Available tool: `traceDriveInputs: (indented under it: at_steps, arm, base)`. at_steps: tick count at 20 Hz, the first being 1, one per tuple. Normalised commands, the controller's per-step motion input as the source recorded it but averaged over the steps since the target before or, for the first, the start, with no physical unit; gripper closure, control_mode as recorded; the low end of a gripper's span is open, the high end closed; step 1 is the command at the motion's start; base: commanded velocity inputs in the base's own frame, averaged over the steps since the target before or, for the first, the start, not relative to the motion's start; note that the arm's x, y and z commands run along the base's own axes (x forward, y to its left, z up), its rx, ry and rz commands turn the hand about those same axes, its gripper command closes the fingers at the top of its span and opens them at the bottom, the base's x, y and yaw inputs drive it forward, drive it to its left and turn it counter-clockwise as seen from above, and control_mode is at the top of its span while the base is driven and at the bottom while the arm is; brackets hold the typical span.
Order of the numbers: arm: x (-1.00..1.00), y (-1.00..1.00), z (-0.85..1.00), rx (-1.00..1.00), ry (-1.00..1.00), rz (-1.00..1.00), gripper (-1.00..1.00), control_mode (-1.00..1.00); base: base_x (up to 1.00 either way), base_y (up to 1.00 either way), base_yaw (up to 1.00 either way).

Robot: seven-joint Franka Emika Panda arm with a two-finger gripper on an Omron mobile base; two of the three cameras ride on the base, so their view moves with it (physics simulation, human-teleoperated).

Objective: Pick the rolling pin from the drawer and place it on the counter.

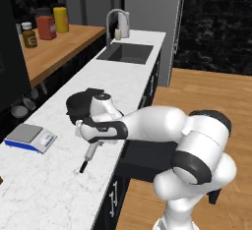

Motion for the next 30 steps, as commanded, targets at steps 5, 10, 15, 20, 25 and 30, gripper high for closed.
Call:
traceDriveInputs:
  at_steps: [5, 10, 15, 20, 25, 30]
  arm:
    - [0.21, 0.50, -0.31, -0.05, 0.00, 0.11, 1.00, -1.00]
    - [0.20, 0.43, -0.58, -0.04, 0.00, 0.00, 1.00, -1.00]
    - [0.24, 0.59, 0.01, -0.04, 0.00, 0.00, 1.00, -1.00]
    - [0.14, 0.26, 0.02, -0.03, 0.01, 0.01, -1.00, -1.00]
    - [0.19, 0.02, 0.00, -0.05, 0.00, 0.02, -1.00, -1.00]
    - [-0.20, -0.30, 0.22, -0.01, -0.02, 0.00, -1.00, -1.00]
  base:
    - [0.00, 0.00, 0.00]
    - [0.00, 0.00, 0.00]
    - [0.00, 0.00, 0.00]
    - [0.00, 0.00, 0.00]
    - [0.00, 0.00, 0.00]
    - [0.00, 0.00, 0.00]
